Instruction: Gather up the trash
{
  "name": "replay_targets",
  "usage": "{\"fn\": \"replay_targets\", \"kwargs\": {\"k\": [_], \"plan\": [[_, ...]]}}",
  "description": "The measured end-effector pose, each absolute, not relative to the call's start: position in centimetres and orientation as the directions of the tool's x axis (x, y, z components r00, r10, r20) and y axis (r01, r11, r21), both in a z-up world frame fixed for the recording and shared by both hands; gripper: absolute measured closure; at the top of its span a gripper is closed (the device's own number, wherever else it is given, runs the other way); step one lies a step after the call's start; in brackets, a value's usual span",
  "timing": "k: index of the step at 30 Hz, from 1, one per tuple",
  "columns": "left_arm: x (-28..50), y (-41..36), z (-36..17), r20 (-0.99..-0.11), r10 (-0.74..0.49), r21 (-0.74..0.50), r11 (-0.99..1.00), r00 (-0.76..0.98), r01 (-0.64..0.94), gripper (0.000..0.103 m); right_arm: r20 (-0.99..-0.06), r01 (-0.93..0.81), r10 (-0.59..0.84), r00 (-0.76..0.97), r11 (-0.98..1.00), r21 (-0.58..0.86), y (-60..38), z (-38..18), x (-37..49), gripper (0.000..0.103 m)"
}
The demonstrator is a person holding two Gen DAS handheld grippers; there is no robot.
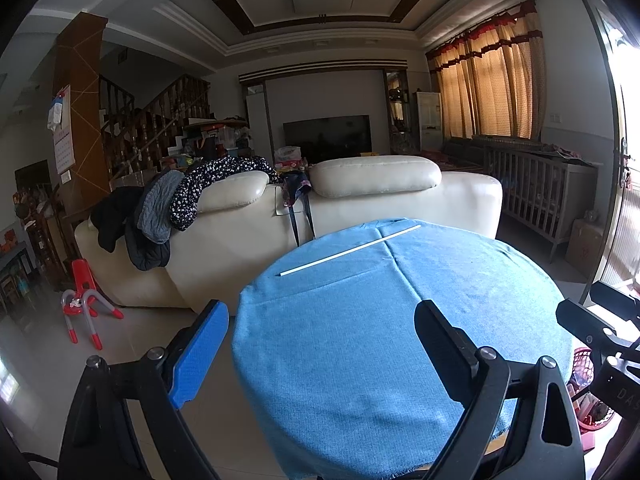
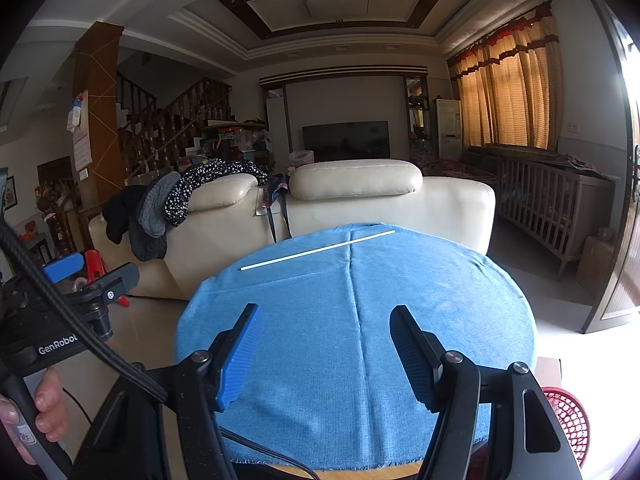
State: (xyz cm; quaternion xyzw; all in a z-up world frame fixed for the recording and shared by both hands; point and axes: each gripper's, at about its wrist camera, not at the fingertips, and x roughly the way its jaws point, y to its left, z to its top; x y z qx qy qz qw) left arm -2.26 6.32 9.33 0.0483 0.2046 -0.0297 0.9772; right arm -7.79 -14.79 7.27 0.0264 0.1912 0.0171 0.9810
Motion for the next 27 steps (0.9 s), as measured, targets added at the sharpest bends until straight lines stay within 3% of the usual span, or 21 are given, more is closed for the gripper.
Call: {"fn": "replay_targets", "kwargs": {"k": [27], "plan": [[-2.36,6.45,8.93,-0.408,-0.04,0.076,0.994,0.912,0.077,0.009,-0.38,-0.018,0.035,0.924,0.999,0.046,-14.81,7.13,-7.45,0.033]]}}
